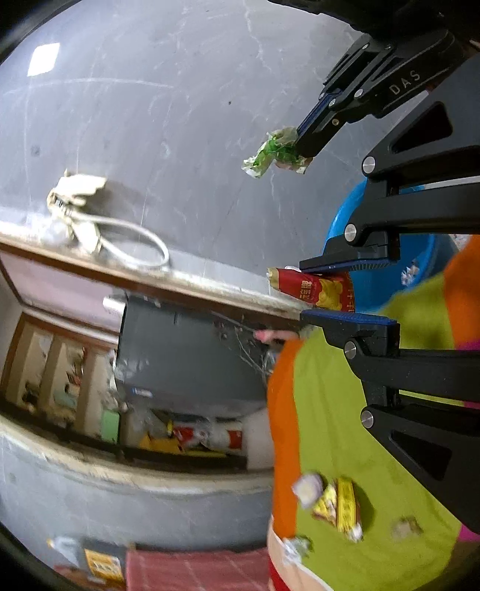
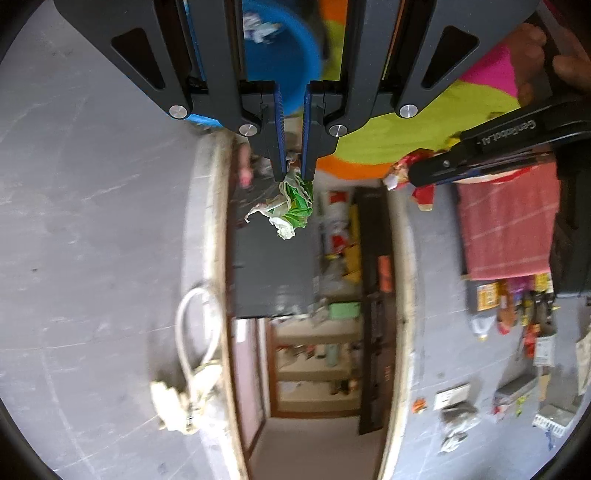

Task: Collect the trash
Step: 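Carry the red bag and green wrapper over the blue bucket with both tools, then open both tools to drop the wrappers into the blue bucket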

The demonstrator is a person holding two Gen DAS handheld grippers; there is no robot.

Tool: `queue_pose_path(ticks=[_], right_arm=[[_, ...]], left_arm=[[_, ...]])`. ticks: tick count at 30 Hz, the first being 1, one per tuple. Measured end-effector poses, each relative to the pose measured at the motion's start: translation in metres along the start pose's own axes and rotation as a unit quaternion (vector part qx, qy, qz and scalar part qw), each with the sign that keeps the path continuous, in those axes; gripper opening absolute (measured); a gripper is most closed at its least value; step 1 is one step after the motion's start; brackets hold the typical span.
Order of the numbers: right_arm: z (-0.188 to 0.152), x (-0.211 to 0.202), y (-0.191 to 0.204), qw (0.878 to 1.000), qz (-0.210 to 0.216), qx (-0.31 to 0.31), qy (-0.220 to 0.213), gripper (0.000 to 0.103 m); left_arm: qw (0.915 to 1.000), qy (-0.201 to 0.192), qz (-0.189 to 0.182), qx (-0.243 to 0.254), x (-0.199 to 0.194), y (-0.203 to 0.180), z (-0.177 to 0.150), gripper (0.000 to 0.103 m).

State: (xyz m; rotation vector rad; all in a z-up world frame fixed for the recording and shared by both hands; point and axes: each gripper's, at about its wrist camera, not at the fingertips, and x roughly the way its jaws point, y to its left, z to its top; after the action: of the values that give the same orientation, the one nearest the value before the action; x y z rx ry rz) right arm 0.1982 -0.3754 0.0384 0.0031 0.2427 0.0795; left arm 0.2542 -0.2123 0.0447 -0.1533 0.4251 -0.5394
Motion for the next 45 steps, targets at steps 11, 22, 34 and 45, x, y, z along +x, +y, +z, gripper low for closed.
queue_pose_path(ticks=[11, 22, 34, 45], right_arm=[[-0.023, 0.015, -0.061, 0.998, -0.043, 0.028, 0.025, 0.006], [-0.029, 0.029, -0.081, 0.997, -0.047, 0.052, 0.044, 0.007], [-0.033, 0.046, -0.090, 0.994, -0.056, 0.074, 0.063, 0.018], [-0.028, 0.028, -0.094, 0.993, -0.078, 0.088, 0.023, 0.057]], left_arm=[[0.9981, 0.043, -0.041, 0.017, 0.072, -0.049, -0.008, 0.016], [0.9961, 0.080, -0.035, 0.006, 0.112, -0.050, -0.008, 0.017], [0.9926, 0.118, -0.023, -0.014, 0.126, -0.039, -0.014, 0.035], [0.9960, 0.078, 0.020, -0.039, 0.096, -0.017, -0.010, 0.082]])
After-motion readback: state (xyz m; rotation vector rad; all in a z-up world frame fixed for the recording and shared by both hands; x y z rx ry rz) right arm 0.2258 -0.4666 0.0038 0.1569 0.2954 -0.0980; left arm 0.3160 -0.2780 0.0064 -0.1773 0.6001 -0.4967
